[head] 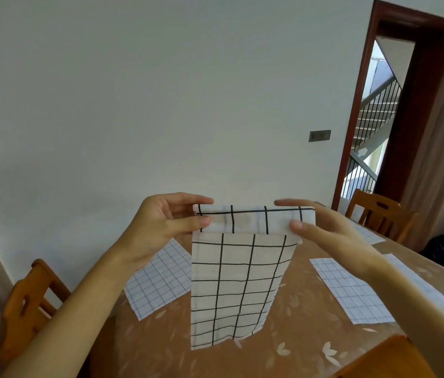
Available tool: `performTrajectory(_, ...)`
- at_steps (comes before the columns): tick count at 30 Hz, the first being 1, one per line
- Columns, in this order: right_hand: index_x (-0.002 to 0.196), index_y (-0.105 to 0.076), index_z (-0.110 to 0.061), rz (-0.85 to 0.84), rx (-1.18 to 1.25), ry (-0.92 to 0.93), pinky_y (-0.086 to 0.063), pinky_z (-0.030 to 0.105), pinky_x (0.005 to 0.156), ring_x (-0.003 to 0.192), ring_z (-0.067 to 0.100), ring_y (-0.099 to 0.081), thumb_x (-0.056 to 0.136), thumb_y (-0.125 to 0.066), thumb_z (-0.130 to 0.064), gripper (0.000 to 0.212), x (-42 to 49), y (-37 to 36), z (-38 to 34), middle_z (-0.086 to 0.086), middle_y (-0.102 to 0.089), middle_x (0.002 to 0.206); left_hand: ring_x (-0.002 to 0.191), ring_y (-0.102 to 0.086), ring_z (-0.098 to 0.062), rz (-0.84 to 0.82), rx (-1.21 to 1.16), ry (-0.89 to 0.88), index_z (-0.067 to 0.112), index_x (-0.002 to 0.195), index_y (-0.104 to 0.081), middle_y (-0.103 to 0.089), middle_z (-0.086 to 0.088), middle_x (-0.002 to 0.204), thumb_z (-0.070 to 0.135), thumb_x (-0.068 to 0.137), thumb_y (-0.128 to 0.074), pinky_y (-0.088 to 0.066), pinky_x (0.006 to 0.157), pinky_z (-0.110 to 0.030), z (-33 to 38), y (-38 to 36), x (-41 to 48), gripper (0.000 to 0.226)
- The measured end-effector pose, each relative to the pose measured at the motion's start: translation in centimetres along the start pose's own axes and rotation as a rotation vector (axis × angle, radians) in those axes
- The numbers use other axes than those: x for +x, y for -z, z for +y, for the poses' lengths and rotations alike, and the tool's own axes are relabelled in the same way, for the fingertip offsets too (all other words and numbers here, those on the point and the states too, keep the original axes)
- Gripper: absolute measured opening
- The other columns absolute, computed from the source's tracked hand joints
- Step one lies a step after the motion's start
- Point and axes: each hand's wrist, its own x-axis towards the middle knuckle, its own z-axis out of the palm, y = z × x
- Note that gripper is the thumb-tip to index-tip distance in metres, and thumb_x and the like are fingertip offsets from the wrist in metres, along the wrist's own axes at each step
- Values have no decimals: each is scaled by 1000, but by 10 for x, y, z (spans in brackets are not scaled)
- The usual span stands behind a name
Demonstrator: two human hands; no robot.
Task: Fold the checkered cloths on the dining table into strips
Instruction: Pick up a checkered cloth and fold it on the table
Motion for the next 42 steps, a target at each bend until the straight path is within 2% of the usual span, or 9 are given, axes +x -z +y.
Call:
performTrajectory(3, 95, -75, -8, 35, 102, 75, -52, 13, 73, 82, 3, -72, 90, -65, -18, 15, 1, -5, 5, -5, -78, 88, 81, -74, -15, -2, 1, -15, 10, 104, -77, -78, -3, 87, -2, 78, -76, -59, 75, -22, 1, 1, 0, 28)
performTrajectory(10, 92, -76, 3, 179, 155, 220, -55, 16, 75, 82, 9, -73, 81, -68, -10, 18, 7, -11, 3, 6, -78, 88, 100, -74, -15, -130, 62, 97, 20, 119, -67, -77, 0, 107, 28, 93, -63, -61, 82, -30, -5, 0, -5, 28)
performTrajectory(20, 99, -75, -14, 139, 123, 205, -56, 15, 76, 86, 10, -75, 75, -73, -12, 24, 4, -5, -1, -3, -79, 93, 79, -75, -19, -33, 116, 50, 15, 102, -73, -78, -8, 86, 22, 100, -55, -61, 70, -31, -12, -13, -5, 19)
performTrajectory(23, 96, -76, -18, 93, 48, 188, -54, 13, 66, 68, 7, -73, 78, -72, -16, 19, 2, -3, 3, -3, -78, 78, 78, -75, -16, -20, 90, 40, 15, 101, -73, -78, -2, 84, 21, 100, -55, -61, 68, -27, -11, -12, -6, 19)
performTrajectory(28, 111, -77, -28, 179, -59, 290, -59, 54, 79, 86, 50, -67, 86, -71, -42, 29, 4, 3, 14, 21, -75, 93, 100, -74, -18, -48, 43, 114, 25, 121, -67, -78, 0, 109, 41, 101, -44, -58, 85, -36, -15, -10, -4, 34)
performTrajectory(32, 110, -74, -16, 176, -152, 405, -58, 35, 91, 101, 15, -73, 88, -67, 0, 28, 5, 4, 10, 0, -78, 105, 91, -75, -22, -128, -118, 276, 27, 128, -63, -77, -9, 104, 66, 90, -32, -59, 74, -35, -13, -11, -4, 63)
performTrajectory(34, 110, -73, -14, 164, -255, 440, -56, 28, 94, 105, 11, -71, 87, -57, 19, 43, 5, 3, 9, -1, -76, 108, 108, -69, -26, -118, -77, 257, 34, 126, -67, -70, -11, 120, 74, 90, -39, -58, 87, -42, -14, -10, -2, 61)
performTrajectory(37, 112, -72, -21, 146, -298, 435, -51, 22, 99, 112, 6, -67, 80, -42, 15, 57, 6, 1, 8, -7, -73, 115, 103, -67, -25, -71, -38, 179, 34, 123, -68, -71, -6, 110, 41, 92, -68, -55, 91, -44, -15, -8, -2, 32)
performTrajectory(42, 123, -66, -30, 181, -150, 288, -53, 22, 97, 109, 16, -68, 90, -40, 8, 57, -1, -2, 6, -17, -71, 120, 86, -73, -25, -34, -31, 92, 25, 132, -61, -78, -10, 101, 10, 93, -67, -60, 75, -39, -12, -10, -2, 43)
